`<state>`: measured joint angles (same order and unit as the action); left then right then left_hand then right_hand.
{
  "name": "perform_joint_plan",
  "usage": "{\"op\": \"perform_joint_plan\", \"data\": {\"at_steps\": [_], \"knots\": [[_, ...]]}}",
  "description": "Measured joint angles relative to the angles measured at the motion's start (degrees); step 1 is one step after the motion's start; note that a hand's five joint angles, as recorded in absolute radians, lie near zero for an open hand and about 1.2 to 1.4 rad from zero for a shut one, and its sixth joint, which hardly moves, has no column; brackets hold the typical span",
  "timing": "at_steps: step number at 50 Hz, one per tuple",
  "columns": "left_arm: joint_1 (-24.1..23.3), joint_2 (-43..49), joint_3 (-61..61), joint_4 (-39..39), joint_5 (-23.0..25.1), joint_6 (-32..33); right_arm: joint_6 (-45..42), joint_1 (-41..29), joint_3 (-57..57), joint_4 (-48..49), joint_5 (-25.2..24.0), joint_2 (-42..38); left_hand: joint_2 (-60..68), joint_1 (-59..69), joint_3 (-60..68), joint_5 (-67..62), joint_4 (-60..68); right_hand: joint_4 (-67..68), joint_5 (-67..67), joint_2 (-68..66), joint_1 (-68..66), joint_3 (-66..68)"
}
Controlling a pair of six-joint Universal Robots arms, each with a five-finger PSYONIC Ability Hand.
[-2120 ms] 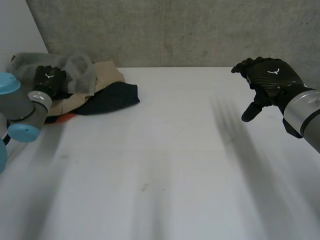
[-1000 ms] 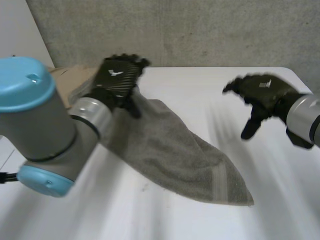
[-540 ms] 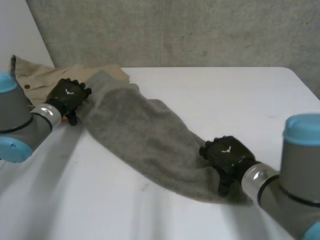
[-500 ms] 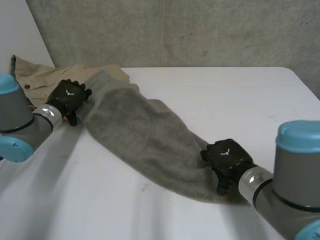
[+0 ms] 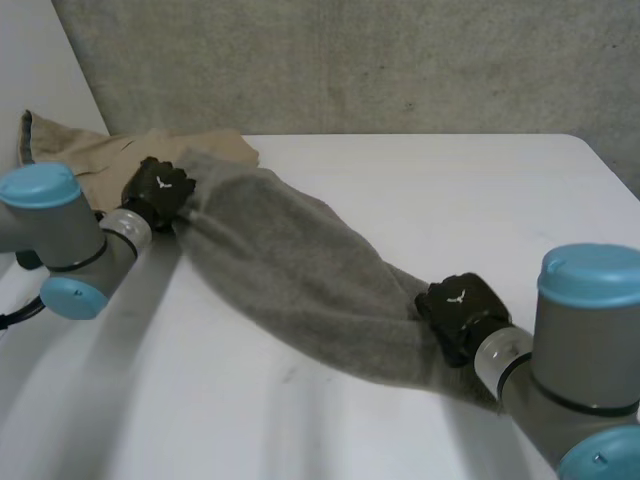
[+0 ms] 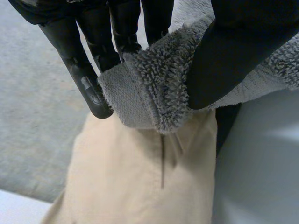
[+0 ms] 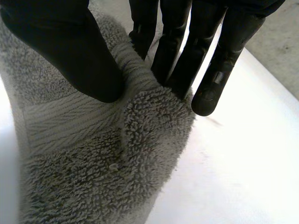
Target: Fold the laundry.
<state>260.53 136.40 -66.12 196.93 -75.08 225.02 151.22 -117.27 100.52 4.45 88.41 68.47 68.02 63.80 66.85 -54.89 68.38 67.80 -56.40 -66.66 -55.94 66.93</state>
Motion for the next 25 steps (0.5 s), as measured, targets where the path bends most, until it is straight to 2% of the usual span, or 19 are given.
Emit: {"op": "perform_joint_plan", "data": {"at_steps": [4,5,7,10,15,20,25], "knots": [[-1.53,-11.44,-7.9,-1.92,-3.91,-1.51,-3.43,3.98,-2.84,-4.72,-0.2,5.03,0.0,0.0,0.0,0.0,0.0,0.03,0.0,0.0,0.0,0.0],[-1.53,-11.44,-7.9,-1.92,-3.91,-1.51,-3.43,3.98,-2.84,-4.72,-0.2,5.03,0.0,0.0,0.0,0.0,0.0,0.03,0.0,0.0,0.0,0.0],[-2.25,-17.28,-11.91,-3.44,-4.71,-2.95,-5.44,6.5,-4.78,-7.53,-0.45,8.11,0.0,0.0,0.0,0.0,0.0,0.04,0.0,0.0,0.0,0.0],[-3.97,-29.48,-19.54,-7.57,-5.3,-7.53,-9.03,10.5,-9.5,-13.17,-1.52,12.98,0.15,0.0,0.28,0.0,0.19,0.04,0.0,0.0,0.0,0.59],[-5.46,-39.09,-24.12,-12.69,-5.25,-13.25,-11.53,12.52,-15.18,-19.55,-3.6,14.98,0.22,0.0,0.54,0.0,0.23,0.08,0.0,0.0,0.0,0.76],[-5.98,-40.34,-22.99,-15.19,-5.73,-15.86,-12.46,13.53,-20.03,-23.63,-4.95,13.19,0.27,0.0,0.59,0.0,0.23,0.22,0.0,0.0,0.0,0.76],[-6.71,-32.26,-13.2,-15.07,-8.27,-16.1,-11.87,13.64,-27.19,-21.38,-4.93,6.46,0.41,0.0,0.87,0.0,0.25,0.22,0.0,0.0,0.0,0.76]]}}
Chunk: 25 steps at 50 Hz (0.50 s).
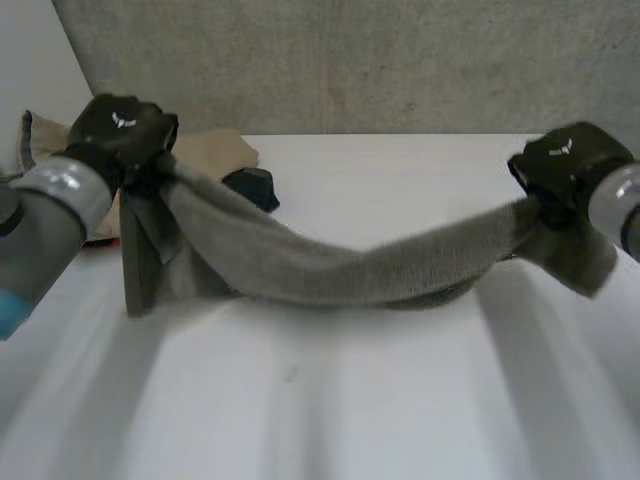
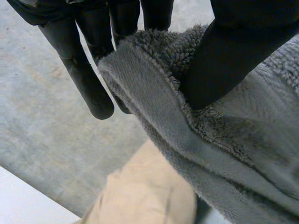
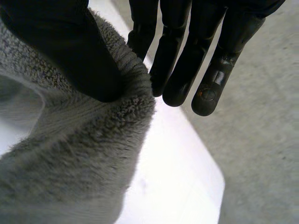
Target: Fold the laundry.
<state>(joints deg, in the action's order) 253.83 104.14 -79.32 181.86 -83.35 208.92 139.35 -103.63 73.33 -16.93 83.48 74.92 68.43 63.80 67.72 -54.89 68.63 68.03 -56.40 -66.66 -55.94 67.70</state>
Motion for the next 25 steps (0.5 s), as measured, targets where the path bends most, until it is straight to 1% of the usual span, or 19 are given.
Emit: {"op": "perform_joint_plan", "data": {"at_steps": [2,6,9,11,12,13,15,17,18,20,24,25], "knots": [[-0.74,4.51,6.25,0.76,-1.5,0.14,0.78,-0.11,-3.14,3.37,0.25,-2.36,0.01,0.0,0.0,0.0,0.0,0.0,0.0,0.0,0.0,0.0],[-2.39,12.45,19.96,4.2,-4.14,0.18,3.61,-0.41,-10.42,16.14,1.3,-6.61,0.02,0.0,0.0,0.0,0.01,0.0,0.05,0.0,0.0,0.0],[-3.36,15.82,27.86,7.95,-5.35,0.01,5.39,-0.53,-13.64,25.7,2.23,-7.9,0.02,0.0,0.0,0.0,0.01,0.0,0.05,0.0,0.0,0.0],[-3.92,16.54,30.25,9.89,-5.74,-0.2,6.15,-0.6,-14.8,30.86,2.71,-8.1,0.02,0.0,0.0,0.0,0.01,0.0,0.05,0.0,0.0,0.0],[-3.92,16.54,30.25,9.89,-5.74,-0.2,6.15,-0.6,-14.8,30.86,2.71,-8.1,0.02,0.0,0.0,0.0,0.01,0.0,0.05,0.0,0.0,0.0],[-5.0,16.37,31.53,12.2,-6.21,-0.71,6.62,-0.63,-15.39,34.76,2.94,-7.69,0.03,0.0,0.0,0.0,0.01,0.0,0.05,0.0,0.0,-0.01],[-5.97,15.41,30.58,13.2,-6.57,-1.21,6.74,-0.62,-15.39,35.62,2.87,-7.25,0.03,0.0,0.0,0.0,0.01,0.0,0.05,0.0,0.0,0.0],[-7.11,12.92,26.65,13.73,-7.05,-1.97,6.74,-0.48,-14.56,33.54,1.93,-5.83,0.07,0.0,0.0,0.0,0.01,0.0,0.05,0.0,0.0,-0.01],[-7.11,12.92,26.65,13.73,-7.05,-1.97,6.74,-0.48,-14.56,33.54,1.93,-5.83,0.07,0.0,0.0,0.0,0.01,0.0,0.05,0.0,0.0,-0.01],[-7.92,8.82,19.05,13.3,-7.46,-2.7,6.41,-0.21,-13.16,27.42,0.07,-4.6,0.08,0.0,0.1,0.0,0.01,0.0,0.05,0.0,0.0,-0.01],[-8.17,5.4,11.13,12.09,-7.63,-3.07,4.83,0.27,-11.41,18.13,-2.15,-3.83,0.15,0.0,0.18,0.0,0.01,0.0,0.05,0.0,0.0,0.0],[-8.14,4.37,7.75,11.19,-7.66,-3.14,3.26,0.61,-10.4,12.68,-3.14,-3.78,0.15,0.0,0.18,0.0,0.01,0.0,0.05,0.0,0.0,-0.01]]}}
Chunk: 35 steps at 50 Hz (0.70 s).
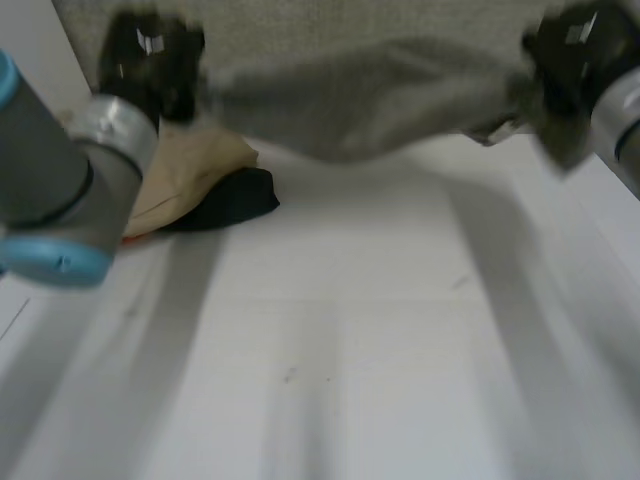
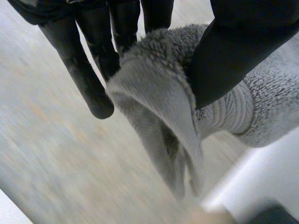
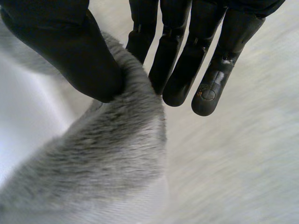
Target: Fold the laundry.
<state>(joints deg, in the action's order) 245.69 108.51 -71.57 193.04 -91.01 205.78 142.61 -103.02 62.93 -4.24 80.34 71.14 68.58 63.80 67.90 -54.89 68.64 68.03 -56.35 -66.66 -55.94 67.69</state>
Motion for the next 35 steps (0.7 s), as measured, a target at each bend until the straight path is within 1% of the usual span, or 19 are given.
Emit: {"op": "perform_joint_plan", "data": {"at_steps": [2,6,7,10,14,15,18,19,20,21,22,23,24,25,26,27,30,33,35], "knots": [[0.14,-1.34,-5.71,-2.22,0.06,-0.04,-3.59,0.64,1.81,-9.89,-1.27,-0.22,0.02,0.0,0.0,0.0,0.01,0.0,0.0,0.0,0.0,0.01],[0.72,-0.85,-10.97,-6.69,0.27,0.06,-7.96,0.96,3.72,-19.85,-1.9,-1.63,0.03,0.0,0.0,0.0,0.02,0.0,0.0,0.0,0.0,0.01],[0.94,-0.14,-11.72,-7.87,0.34,0.1,-9.85,0.95,4.57,-23.81,-1.96,-3.08,0.03,0.0,0.0,0.0,0.02,0.0,0.0,0.0,0.0,0.01],[1.48,4.12,-11.85,-10.46,0.38,0.31,-10.32,0.86,5.42,-25.2,-1.86,-6.4,0.04,0.0,0.0,0.0,0.09,0.0,0.0,0.0,0.0,0.01],[1.88,10.51,-8.89,-11.72,0.24,0.5,-8.11,0.73,5.84,-21.0,-1.47,-10.86,0.04,0.0,0.01,0.0,0.18,0.0,0.0,0.0,0.0,0.01],[1.99,13.26,-6.92,-11.75,0.16,0.52,-6.71,0.69,5.93,-18.03,-1.07,-12.85,-0.61,-0.01,-0.38,0.04,-0.33,0.0,0.0,0.0,0.0,0.01],[2.07,16.72,-3.96,-11.25,0.05,0.44,-4.63,0.62,6.06,-13.34,-0.16,-15.37,-5.23,-1.53,-4.12,1.5,-4.82,0.0,0.0,0.0,0.0,0.01],[2.05,18.42,-2.44,-10.37,0.0,0.35,-3.53,0.57,6.25,-10.47,0.74,-16.59,-12.2,-9.19,-11.53,8.46,-12.29,0.0,0.0,0.0,0.0,0.01],[2.03,18.85,-2.03,-10.01,0.0,0.32,-3.21,0.54,6.34,-9.55,1.05,-16.92,-12.2,-9.19,-11.53,8.46,-12.29,0.0,0.0,0.0,0.0,0.01],[1.97,19.81,-1.14,-8.98,-0.01,0.27,-2.52,0.46,6.58,-7.42,1.85,-17.6,-26.62,-23.99,-25.36,22.48,-26.46,-0.43,0.37,0.8,0.6,-0.44],[1.93,20.03,-0.96,-8.69,-0.01,0.26,-2.27,0.43,6.71,-6.54,2.22,-17.84,-26.62,-23.99,-25.36,22.48,-26.46,-1.5,1.28,1.33,1.45,-1.47],[1.78,20.59,-0.61,-7.55,0.01,0.28,-1.67,0.32,7.21,-4.1,3.18,-18.38,-36.07,-32.7,-34.3,31.49,-35.51,-9.73,8.56,9.22,7.99,-9.55],[1.61,20.91,-0.55,-6.51,0.01,0.32,-1.33,0.23,7.65,-2.39,3.9,-18.56,-40.46,-37.29,-38.87,36.16,-40.1,-9.73,8.56,9.22,7.99,-9.55],[1.36,21.07,-0.79,-5.31,0.01,0.39,-0.95,0.15,8.41,-0.2,4.76,-18.62,-46.72,-43.37,-45.44,42.83,-46.86,-30.98,29.28,32.15,28.34,-30.88],[1.28,21.05,-0.92,-5.02,0.01,0.41,-0.85,0.14,8.63,0.33,4.95,-18.59,-46.72,-43.37,-45.44,42.83,-46.86,-30.98,29.28,32.15,28.34,-30.88],[0.96,20.82,-1.49,-4.06,0.0,0.49,-0.44,0.16,9.41,2.02,5.57,-18.26,-49.01,-44.73,-48.07,45.4,-49.47,-47.27,45.45,47.26,39.52,-47.04],[0.15,18.67,-3.76,-2.61,-0.04,0.61,0.99,0.28,11.8,5.22,6.37,-16.37,-50.36,-45.03,-49.35,46.81,-50.72,-53.79,51.6,52.7,43.75,-53.81],[-0.3,14.59,-7.09,-1.89,-0.04,0.67,2.09,0.39,13.82,6.56,6.57,-13.88,-50.36,-45.03,-49.34,46.8,-50.72,-54.82,52.66,54.12,44.51,-55.88],[-0.3,10.74,-10.18,-1.64,-0.01,0.68,3.28,0.55,16.72,7.31,6.6,-9.75,-50.22,-45.03,-49.28,46.61,-50.59,-54.82,52.67,54.12,44.51,-55.88]]}}
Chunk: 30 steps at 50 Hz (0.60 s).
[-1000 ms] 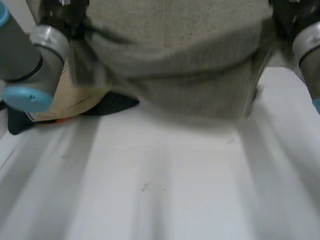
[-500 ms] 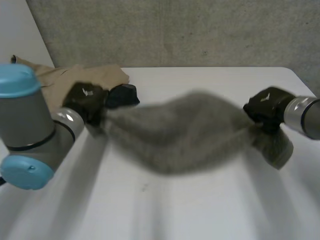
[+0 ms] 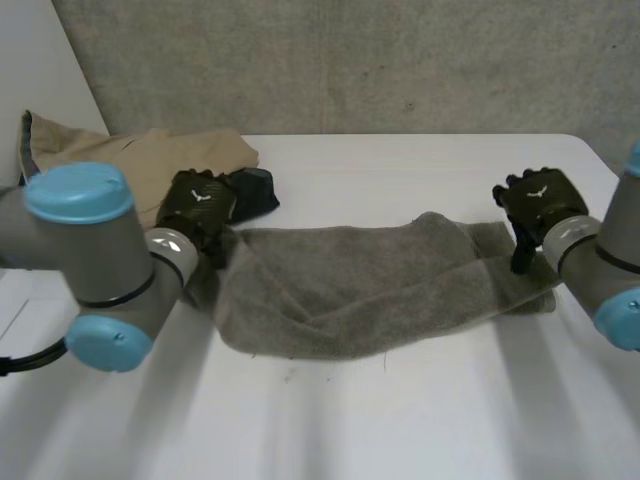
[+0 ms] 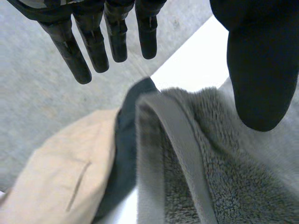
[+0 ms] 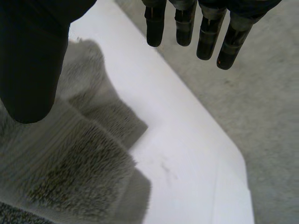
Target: Fold the laundry.
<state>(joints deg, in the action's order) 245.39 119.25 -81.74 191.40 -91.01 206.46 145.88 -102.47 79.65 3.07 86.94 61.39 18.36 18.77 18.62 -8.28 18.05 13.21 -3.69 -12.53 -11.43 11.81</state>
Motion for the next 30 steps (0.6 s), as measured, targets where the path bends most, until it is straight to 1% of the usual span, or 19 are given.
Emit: {"op": "perform_joint_plan", "data": {"at_steps": [1,4,6,7,8,9,10,11,12,15,16,17,18,21,23,24,28,30], "knots": [[0.0,0.0,0.0,0.0,0.0,0.0,0.0,0.0,0.0,0.0,0.0,0.0,0.0,0.0,0.0,0.0,0.0,0.0,0.0,0.0,0.0,0.0],[0.4,-6.23,-5.41,0.09,0.19,0.0,0.59,1.08,3.77,-0.33,-0.54,5.5,1.53,1.45,1.18,-1.3,1.31,0.0,0.0,0.0,0.0,0.0],[0.75,-9.92,-9.01,0.06,0.38,0.01,0.54,2.39,6.01,-1.3,-1.37,8.6,3.94,3.88,3.48,-3.8,3.87,0.0,0.0,0.0,0.0,0.0],[1.04,-12.55,-11.63,0.06,0.6,0.01,0.43,3.5,7.47,-2.34,-2.09,10.71,7.66,7.72,7.11,-7.64,7.76,0.0,0.0,0.0,0.0,0.0],[1.16,-13.33,-12.44,0.05,0.7,0.01,0.38,3.89,7.88,-2.73,-2.4,11.3,8.44,8.49,8.12,-8.67,8.8,0.0,0.0,0.0,0.0,0.0],[1.74,-16.36,-15.77,-0.02,1.3,0.03,0.12,5.45,9.37,-4.69,-3.69,13.39,11.27,11.81,11.01,-11.52,11.71,0.23,-0.22,-0.4,-0.29,0.52],[1.74,-16.36,-15.77,-0.02,1.3,0.03,0.12,5.45,9.37,-4.69,-3.69,13.39,11.27,11.81,11.01,-11.52,11.71,0.23,-0.22,-0.4,-0.29,0.52],[2.65,-19.43,-19.4,-0.16,2.41,0.05,-0.28,7.53,10.79,-7.72,-5.62,15.46,16.05,16.64,15.79,-16.24,16.55,1.17,-1.55,-1.91,-0.72,2.77],[2.9,-19.98,-20.19,-0.23,2.76,0.05,-0.4,8.02,11.06,-8.62,-6.14,15.81,18.11,18.32,17.55,-17.91,18.26,1.17,-1.55,-1.91,-0.72,2.77],[5.07,-22.4,-24.66,-1.23,5.76,0.06,-1.4,11.48,12.38,-15.18,-10.02,17.15,22.98,23.39,22.67,-22.89,23.32,7.64,-7.01,-7.72,-6.35,9.19],[5.07,-22.4,-24.66,-1.23,5.76,0.06,-1.4,11.48,12.38,-15.18,-10.02,17.15,22.98,23.39,22.67,-22.89,23.32,7.64,-7.01,-7.72,-6.35,9.19],[6.17,-22.75,-26.16,-1.84,7.28,0.06,-1.95,12.93,12.91,-17.71,-11.62,17.26,23.28,23.26,22.99,-23.16,23.54,9.25,-8.32,-9.0,-7.7,10.81],[6.45,-22.75,-26.47,-1.98,7.67,0.05,-2.11,13.32,13.05,-18.31,-12.07,17.27,23.17,23.07,22.88,-23.12,23.48,9.74,-8.74,-9.12,-8.06,11.28],[7.74,-21.66,-27.56,-2.66,9.49,0.04,-3.02,15.35,14.03,-20.34,-14.25,17.15,18.98,18.27,19.1,-19.24,19.37,9.95,-8.88,-9.12,-8.16,11.46],[7.74,-21.66,-27.56,-2.66,9.49,0.04,-3.02,15.35,14.03,-20.34,-14.25,17.15,18.98,18.27,19.1,-19.24,19.37,9.95,-8.88,-9.12,-8.16,11.46],[8.45,-18.3,-27.19,-2.8,10.48,0.05,-3.68,16.79,15.51,-19.51,-16.48,16.76,12.93,12.1,12.78,-12.64,13.03,8.93,-7.37,-8.98,-7.81,10.34],[8.55,-13.84,-25.43,-2.13,10.68,0.06,-3.79,17.15,17.37,-14.64,-18.35,15.62,9.75,9.22,9.66,-9.24,9.59,6.18,-5.39,-8.97,-5.96,7.7],[8.55,-13.84,-25.43,-2.13,10.68,0.06,-3.79,17.15,17.37,-14.64,-18.35,15.62,9.75,9.22,9.66,-9.24,9.59,6.18,-5.39,-8.97,-5.96,7.7]]}}
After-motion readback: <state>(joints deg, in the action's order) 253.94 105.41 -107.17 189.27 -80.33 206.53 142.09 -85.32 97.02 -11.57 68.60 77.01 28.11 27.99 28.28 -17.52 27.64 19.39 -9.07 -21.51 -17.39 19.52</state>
